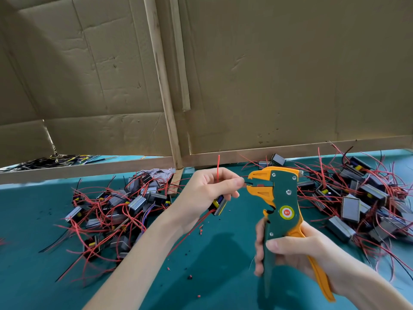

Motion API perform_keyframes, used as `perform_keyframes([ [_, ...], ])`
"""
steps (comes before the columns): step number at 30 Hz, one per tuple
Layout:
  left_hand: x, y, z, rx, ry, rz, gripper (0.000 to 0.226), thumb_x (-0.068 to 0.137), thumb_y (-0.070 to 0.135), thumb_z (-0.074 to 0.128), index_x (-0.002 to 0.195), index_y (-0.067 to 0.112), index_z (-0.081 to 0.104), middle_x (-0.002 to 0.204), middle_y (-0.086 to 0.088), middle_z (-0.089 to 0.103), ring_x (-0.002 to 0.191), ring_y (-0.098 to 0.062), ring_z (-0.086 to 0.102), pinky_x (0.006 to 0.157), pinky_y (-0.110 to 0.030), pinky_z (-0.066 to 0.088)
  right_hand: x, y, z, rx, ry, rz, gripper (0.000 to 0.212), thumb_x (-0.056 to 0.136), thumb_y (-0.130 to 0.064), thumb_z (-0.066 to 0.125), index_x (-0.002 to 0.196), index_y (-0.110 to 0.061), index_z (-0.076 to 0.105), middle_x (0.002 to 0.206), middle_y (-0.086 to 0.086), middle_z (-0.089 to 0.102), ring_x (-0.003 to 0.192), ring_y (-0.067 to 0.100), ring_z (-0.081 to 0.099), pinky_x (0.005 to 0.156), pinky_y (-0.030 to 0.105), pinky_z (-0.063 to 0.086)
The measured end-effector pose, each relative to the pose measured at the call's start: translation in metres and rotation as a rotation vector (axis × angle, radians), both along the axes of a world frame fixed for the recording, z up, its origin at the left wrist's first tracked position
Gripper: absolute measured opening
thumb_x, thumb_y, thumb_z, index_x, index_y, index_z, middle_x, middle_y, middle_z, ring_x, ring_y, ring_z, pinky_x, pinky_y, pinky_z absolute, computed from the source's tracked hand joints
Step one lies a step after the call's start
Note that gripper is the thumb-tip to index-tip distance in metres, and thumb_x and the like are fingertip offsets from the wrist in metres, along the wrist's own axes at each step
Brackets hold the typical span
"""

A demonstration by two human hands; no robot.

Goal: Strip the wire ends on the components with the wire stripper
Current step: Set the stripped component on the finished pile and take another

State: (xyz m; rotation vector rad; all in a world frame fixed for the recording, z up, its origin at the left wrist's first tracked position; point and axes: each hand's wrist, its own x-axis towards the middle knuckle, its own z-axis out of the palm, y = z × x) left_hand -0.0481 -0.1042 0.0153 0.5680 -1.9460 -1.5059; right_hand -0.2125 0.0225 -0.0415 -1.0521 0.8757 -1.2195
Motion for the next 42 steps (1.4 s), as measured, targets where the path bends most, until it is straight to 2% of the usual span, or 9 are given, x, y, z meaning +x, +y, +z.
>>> perform_keyframes([
  [6, -0.002, 0.001, -0.001, 0.075, 0.027, -0.023, 0.011, 0.08, 0.028, 0.066, 0.071, 0.02, 0.065, 0.058, 0.0, 0.055, 0.063, -0.007, 0.059, 0.065, -0.012, 0.044, 0.001, 0.001, 0.002, -0.003, 0.005, -0.005, 0.02, 0.067, -0.009, 0.074, 0.084, -0.001, 0.068, 0.079, 0.03, 0.061, 0.071, 0.042, 0.065, 0.071, 0.048, 0.055],
  [13, -0.002, 0.0, -0.003, 0.049, -0.029, -0.068, 0.014, 0.078, 0.03, 0.067, 0.065, 0.027, 0.066, 0.065, -0.003, 0.063, 0.053, -0.004, 0.05, 0.057, -0.013, 0.041, 0.001, 0.001, 0.001, 0.0, 0.011, -0.017, 0.021, 0.066, -0.009, 0.075, 0.084, 0.0, 0.068, 0.078, 0.03, 0.061, 0.07, 0.043, 0.064, 0.071, 0.049, 0.055],
  [19, -0.001, -0.003, -0.004, 0.006, -0.033, -0.07, 0.017, 0.085, 0.019, 0.066, 0.069, 0.019, 0.065, 0.067, -0.009, 0.062, 0.049, -0.003, 0.046, 0.056, -0.009, 0.04, 0.001, 0.003, 0.001, 0.009, 0.058, -0.033, 0.021, 0.067, -0.011, 0.076, 0.082, -0.001, 0.067, 0.078, 0.03, 0.061, 0.07, 0.043, 0.065, 0.071, 0.048, 0.054],
  [24, 0.002, -0.005, -0.001, -0.013, -0.102, -0.058, 0.016, 0.084, 0.021, 0.069, 0.069, 0.018, 0.064, 0.065, -0.003, 0.061, 0.048, -0.001, 0.044, 0.054, -0.01, 0.039, 0.005, 0.007, 0.003, 0.033, 0.157, -0.088, 0.027, 0.065, -0.027, 0.084, 0.077, -0.011, 0.066, 0.073, 0.026, 0.062, 0.063, 0.038, 0.065, 0.063, 0.036, 0.053],
  [28, 0.004, -0.006, -0.001, -0.014, -0.141, -0.052, 0.014, 0.089, 0.02, 0.065, 0.076, 0.016, 0.063, 0.064, -0.001, 0.061, 0.049, -0.001, 0.046, 0.055, -0.012, 0.039, 0.014, 0.008, -0.002, 0.067, 0.159, -0.167, 0.044, 0.049, -0.041, 0.093, 0.07, -0.016, 0.064, 0.062, 0.025, 0.059, 0.047, 0.033, 0.06, 0.053, 0.034, 0.05],
  [34, 0.002, -0.008, -0.005, 0.302, 0.056, -0.177, 0.026, 0.092, 0.039, 0.04, 0.085, 0.014, 0.043, 0.061, 0.006, 0.042, 0.07, -0.018, 0.053, 0.09, -0.044, 0.027, 0.025, 0.004, -0.008, 0.072, 0.136, -0.323, 0.044, 0.05, -0.04, 0.086, 0.056, -0.009, 0.055, 0.047, 0.022, 0.048, 0.033, 0.026, 0.046, 0.041, 0.029, 0.039],
  [37, 0.001, -0.007, -0.013, 0.205, 0.022, -0.18, 0.03, 0.101, 0.034, 0.036, 0.085, 0.014, 0.05, 0.065, 0.008, 0.046, 0.076, -0.017, 0.054, 0.101, -0.056, 0.032, 0.024, 0.001, -0.01, 0.071, 0.146, -0.339, 0.043, 0.053, -0.04, 0.081, 0.053, -0.008, 0.053, 0.049, 0.022, 0.047, 0.035, 0.027, 0.047, 0.041, 0.029, 0.04],
  [39, 0.0, -0.007, -0.014, 0.179, 0.006, -0.162, 0.033, 0.098, 0.037, 0.038, 0.089, 0.018, 0.063, 0.066, 0.01, 0.046, 0.081, -0.017, 0.054, 0.099, -0.051, 0.035, 0.021, -0.001, -0.007, 0.065, 0.025, -0.257, 0.03, 0.054, -0.028, 0.083, 0.062, -0.007, 0.062, 0.061, 0.026, 0.054, 0.049, 0.035, 0.057, 0.051, 0.039, 0.051],
  [42, 0.005, -0.016, -0.011, 0.142, 0.046, -0.13, 0.036, 0.092, 0.038, 0.042, 0.107, 0.023, 0.071, 0.066, 0.008, 0.046, 0.087, -0.013, 0.055, 0.084, -0.026, 0.042, 0.017, -0.005, -0.006, 0.021, -0.082, -0.189, 0.025, 0.057, -0.016, 0.081, 0.074, -0.004, 0.068, 0.074, 0.029, 0.058, 0.065, 0.044, 0.063, 0.065, 0.049, 0.055],
])
